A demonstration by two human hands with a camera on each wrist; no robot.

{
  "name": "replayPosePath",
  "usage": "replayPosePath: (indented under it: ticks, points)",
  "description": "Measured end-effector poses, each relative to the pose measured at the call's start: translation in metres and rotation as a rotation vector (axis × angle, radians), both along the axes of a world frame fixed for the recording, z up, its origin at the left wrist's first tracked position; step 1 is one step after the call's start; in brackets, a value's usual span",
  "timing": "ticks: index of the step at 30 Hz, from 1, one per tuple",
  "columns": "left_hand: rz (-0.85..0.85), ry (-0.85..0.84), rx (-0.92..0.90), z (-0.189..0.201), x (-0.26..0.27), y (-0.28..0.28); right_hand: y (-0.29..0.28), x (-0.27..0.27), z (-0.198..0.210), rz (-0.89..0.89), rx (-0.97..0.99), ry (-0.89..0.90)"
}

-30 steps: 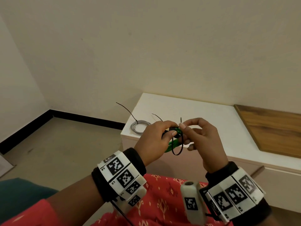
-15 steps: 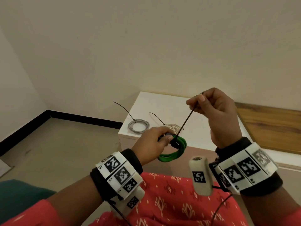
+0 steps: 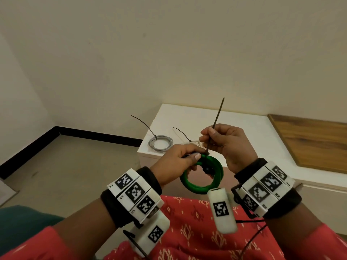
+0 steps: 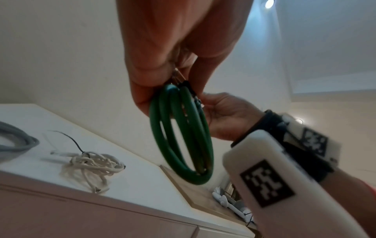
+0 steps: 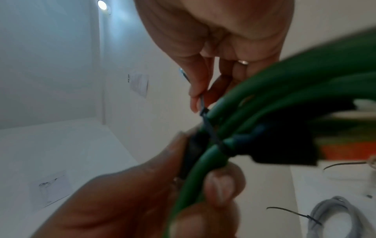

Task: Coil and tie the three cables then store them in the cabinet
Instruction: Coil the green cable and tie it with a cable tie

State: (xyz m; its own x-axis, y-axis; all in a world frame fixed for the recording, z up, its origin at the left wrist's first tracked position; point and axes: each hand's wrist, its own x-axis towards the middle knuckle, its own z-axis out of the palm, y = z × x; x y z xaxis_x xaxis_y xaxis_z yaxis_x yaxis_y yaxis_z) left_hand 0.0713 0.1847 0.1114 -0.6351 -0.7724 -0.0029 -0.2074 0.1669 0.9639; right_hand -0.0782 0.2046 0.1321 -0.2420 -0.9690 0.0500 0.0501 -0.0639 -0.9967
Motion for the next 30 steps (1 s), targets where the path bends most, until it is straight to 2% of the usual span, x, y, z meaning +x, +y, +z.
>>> replayPosePath:
  ticks: [3, 5, 9, 13, 15, 25, 30]
  points:
    - [0.006, -0.009, -0.001, -0.004, -0.002, 0.000, -0.005, -0.004, -0.007, -0.069, 0.006, -0.065]
    - [0.043, -0.034, -0.006, -0.009, -0.002, -0.002, -0.006, 0.001, -0.008, -0.085, -0.035, -0.019]
    - [0.164, 0.006, 0.028, -0.012, 0.000, -0.006, -0.002, 0.022, -0.002, -0.094, -0.211, 0.231]
    - [0.277, 0.121, 0.057, -0.011, 0.002, -0.008, 0.006, 0.048, -0.006, -0.148, -0.388, 0.538]
    - [0.317, 0.179, 0.094, -0.013, 0.003, -0.008, 0.011, 0.059, -0.015, -0.168, -0.434, 0.621]
    - [0.334, 0.339, 0.155, -0.027, -0.005, -0.006, 0.026, 0.068, -0.040, -0.274, -0.566, 0.692]
    - [0.327, 0.265, 0.083, -0.027, -0.011, -0.007, 0.029, 0.053, -0.048, -0.188, -0.497, 0.667]
